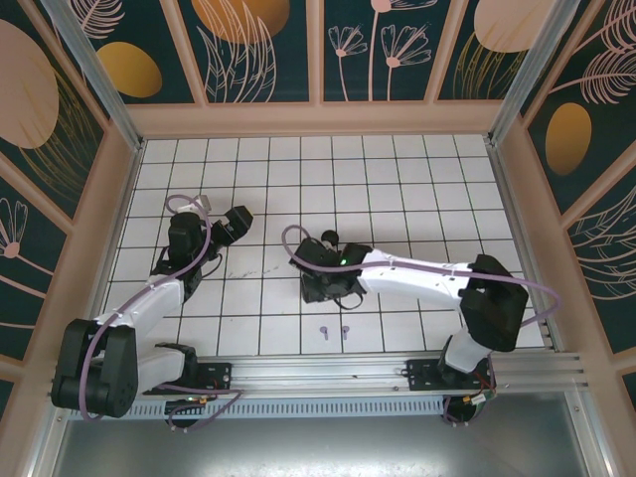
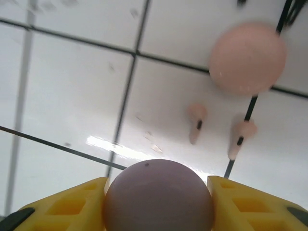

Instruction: Insert the wireless bluetooth earbuds into the charging case

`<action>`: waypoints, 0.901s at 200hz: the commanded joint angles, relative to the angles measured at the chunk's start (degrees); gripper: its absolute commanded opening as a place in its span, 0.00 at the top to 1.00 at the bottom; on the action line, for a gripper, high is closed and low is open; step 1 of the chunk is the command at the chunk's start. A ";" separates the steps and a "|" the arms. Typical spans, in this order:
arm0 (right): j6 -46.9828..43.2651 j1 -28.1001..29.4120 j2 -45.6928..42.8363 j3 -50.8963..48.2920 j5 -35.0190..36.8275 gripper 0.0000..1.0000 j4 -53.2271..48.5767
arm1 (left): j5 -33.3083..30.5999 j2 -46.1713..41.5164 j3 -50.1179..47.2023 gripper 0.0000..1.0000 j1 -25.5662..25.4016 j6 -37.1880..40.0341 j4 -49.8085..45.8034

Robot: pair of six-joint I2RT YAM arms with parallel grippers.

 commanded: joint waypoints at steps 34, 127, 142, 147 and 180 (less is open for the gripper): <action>-4.91 -12.58 3.32 13.35 -2.22 0.64 3.91 | -0.51 1.73 -1.48 0.01 -0.41 -0.38 7.30; 7.49 -21.49 24.96 36.99 -13.46 0.65 11.65 | 6.02 4.24 -4.96 0.02 -0.48 -9.19 23.76; 10.50 -21.54 27.19 39.02 -15.02 0.65 12.56 | 7.38 5.85 -6.01 0.02 -0.49 -8.25 28.96; 11.49 -21.57 27.72 39.43 -15.47 0.65 12.97 | 7.93 6.62 -6.23 0.03 -0.50 -7.94 30.54; 18.41 -21.69 29.10 39.23 -18.44 0.65 16.22 | 11.31 12.02 -7.82 0.10 -1.16 -7.86 41.76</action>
